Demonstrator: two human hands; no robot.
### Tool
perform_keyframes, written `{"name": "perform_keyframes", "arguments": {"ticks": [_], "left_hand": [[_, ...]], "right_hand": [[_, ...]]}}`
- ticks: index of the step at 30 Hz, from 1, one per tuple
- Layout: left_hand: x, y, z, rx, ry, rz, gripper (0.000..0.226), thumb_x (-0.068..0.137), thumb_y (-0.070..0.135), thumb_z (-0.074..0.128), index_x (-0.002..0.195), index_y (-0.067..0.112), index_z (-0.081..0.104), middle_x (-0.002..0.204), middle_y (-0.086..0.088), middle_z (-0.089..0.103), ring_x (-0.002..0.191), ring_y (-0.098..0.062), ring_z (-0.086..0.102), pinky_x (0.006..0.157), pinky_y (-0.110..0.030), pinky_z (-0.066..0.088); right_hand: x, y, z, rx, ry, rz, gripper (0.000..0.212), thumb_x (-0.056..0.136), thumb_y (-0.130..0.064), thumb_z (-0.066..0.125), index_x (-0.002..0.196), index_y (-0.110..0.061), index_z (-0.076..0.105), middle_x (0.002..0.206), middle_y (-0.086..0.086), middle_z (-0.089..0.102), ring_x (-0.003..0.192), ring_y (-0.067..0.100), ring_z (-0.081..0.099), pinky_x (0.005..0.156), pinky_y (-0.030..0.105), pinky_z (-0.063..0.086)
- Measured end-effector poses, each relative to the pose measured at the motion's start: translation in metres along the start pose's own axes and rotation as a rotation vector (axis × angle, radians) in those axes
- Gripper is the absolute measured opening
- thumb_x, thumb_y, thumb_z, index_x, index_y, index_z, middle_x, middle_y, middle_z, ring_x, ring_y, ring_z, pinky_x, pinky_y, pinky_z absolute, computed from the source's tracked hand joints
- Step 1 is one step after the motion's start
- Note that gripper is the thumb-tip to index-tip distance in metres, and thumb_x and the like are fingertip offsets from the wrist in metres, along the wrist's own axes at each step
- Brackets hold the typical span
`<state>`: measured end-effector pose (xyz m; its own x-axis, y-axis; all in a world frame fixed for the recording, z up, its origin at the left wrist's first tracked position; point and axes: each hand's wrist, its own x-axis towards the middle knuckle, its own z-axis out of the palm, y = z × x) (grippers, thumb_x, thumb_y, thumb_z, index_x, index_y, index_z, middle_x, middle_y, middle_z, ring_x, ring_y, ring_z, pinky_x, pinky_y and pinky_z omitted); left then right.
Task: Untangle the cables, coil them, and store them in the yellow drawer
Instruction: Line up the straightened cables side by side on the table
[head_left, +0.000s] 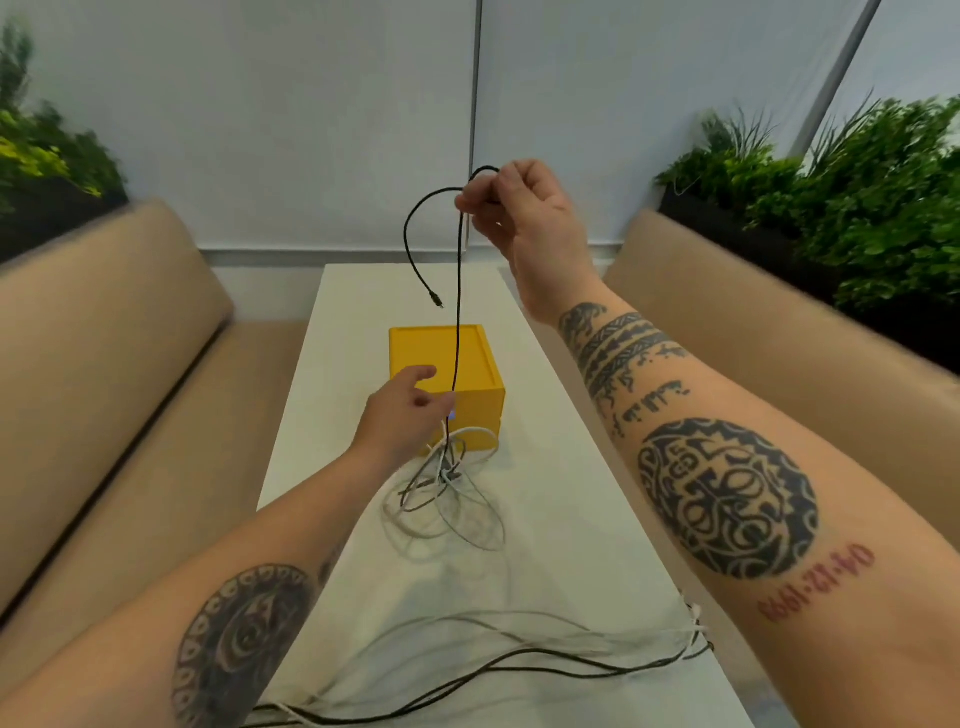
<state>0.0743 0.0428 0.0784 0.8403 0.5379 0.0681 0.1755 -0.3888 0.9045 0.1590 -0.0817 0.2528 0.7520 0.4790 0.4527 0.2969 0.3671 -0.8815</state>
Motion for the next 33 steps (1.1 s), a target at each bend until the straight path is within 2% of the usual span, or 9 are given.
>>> {"name": "perform_keyframes", "arguments": {"ticks": [3,6,9,13,17,23,28,31,33], "left_hand": [[0.017,0.026,0.01,0.111,-0.099,0.013,0.047,0.096,0.045,0.059,0.138,0.025,0.053,0.091,0.006,0.073,0.096,-0.021,0.067,0.088,-0.045,0.057],[0.026,0.029,0.014,0.099,-0.107,-0.036,0.022,0.101,0.035,0.052,0.099,0.02,0.069,0.087,0.002,0.074,0.086,-0.026,0.07,0.077,-0.04,0.06],[0.029,0.03,0.009,0.034,0.004,-0.03,0.023,0.101,0.028,0.053,0.092,0.018,0.072,0.077,0.001,0.071,0.073,-0.023,0.066,0.058,-0.027,0.052],[0.041,0.05,-0.002,-0.161,0.16,0.034,0.026,0.1,0.028,0.051,0.083,0.023,0.07,0.072,-0.001,0.069,0.069,-0.023,0.066,0.077,-0.047,0.06],[0.056,0.079,-0.017,-0.273,0.239,0.117,0.028,0.102,0.029,0.049,0.081,0.023,0.067,0.065,0.002,0.065,0.066,-0.019,0.062,0.081,-0.053,0.059],[0.066,0.108,-0.03,-0.307,0.216,0.196,0.027,0.104,0.031,0.049,0.087,0.022,0.069,0.073,-0.001,0.067,0.073,-0.015,0.065,0.085,-0.045,0.06],[0.061,0.105,-0.033,-0.217,0.175,0.263,0.026,0.103,0.039,0.051,0.088,0.03,0.07,0.079,0.008,0.066,0.082,-0.01,0.063,0.089,-0.04,0.059],[0.055,0.096,-0.038,-0.164,0.156,0.29,0.028,0.103,0.044,0.048,0.084,0.034,0.066,0.093,0.013,0.067,0.099,-0.011,0.063,0.092,-0.038,0.053],[0.051,0.092,-0.045,-0.246,0.136,0.248,0.029,0.105,0.038,0.046,0.083,0.03,0.063,0.082,0.007,0.065,0.087,-0.015,0.067,0.085,-0.037,0.054]], "right_hand": [[0.007,-0.008,0.007,0.006,-0.034,-0.023,0.023,0.106,-0.017,0.041,0.086,-0.017,0.053,0.09,0.005,0.069,0.099,0.026,0.065,0.091,0.035,0.05],[0.011,-0.012,0.004,0.045,-0.033,-0.04,0.023,0.106,-0.018,0.041,0.086,-0.016,0.054,0.09,0.007,0.07,0.101,0.027,0.065,0.095,0.037,0.051],[0.01,-0.011,-0.012,0.093,0.021,-0.035,0.022,0.106,-0.019,0.04,0.088,-0.017,0.052,0.089,0.005,0.068,0.099,0.025,0.065,0.097,0.042,0.05],[0.002,0.021,-0.042,-0.169,0.212,-0.015,0.018,0.105,-0.024,0.045,0.089,-0.02,0.052,0.084,0.0,0.064,0.087,0.019,0.062,0.081,0.037,0.05],[-0.024,0.083,-0.065,-0.455,0.17,0.217,0.017,0.1,-0.029,0.053,0.085,-0.02,0.057,0.087,0.003,0.068,0.077,0.018,0.058,0.069,0.037,0.048],[-0.062,0.137,-0.054,-0.528,-0.035,0.389,0.016,0.099,-0.031,0.054,0.087,-0.024,0.06,0.098,-0.002,0.072,0.095,0.024,0.066,0.082,0.044,0.053],[-0.073,0.155,-0.053,-0.565,-0.055,0.402,0.023,0.1,-0.034,0.051,0.089,-0.019,0.065,0.094,0.001,0.073,0.091,0.028,0.066,0.085,0.051,0.054],[-0.069,0.157,-0.061,-0.646,-0.027,0.382,0.024,0.1,-0.035,0.053,0.093,-0.019,0.069,0.091,-0.002,0.074,0.087,0.023,0.067,0.077,0.039,0.054],[-0.067,0.157,-0.072,-0.715,-0.019,0.377,0.022,0.1,-0.034,0.054,0.099,-0.019,0.07,0.091,-0.005,0.073,0.08,0.016,0.065,0.067,0.03,0.051]]}}
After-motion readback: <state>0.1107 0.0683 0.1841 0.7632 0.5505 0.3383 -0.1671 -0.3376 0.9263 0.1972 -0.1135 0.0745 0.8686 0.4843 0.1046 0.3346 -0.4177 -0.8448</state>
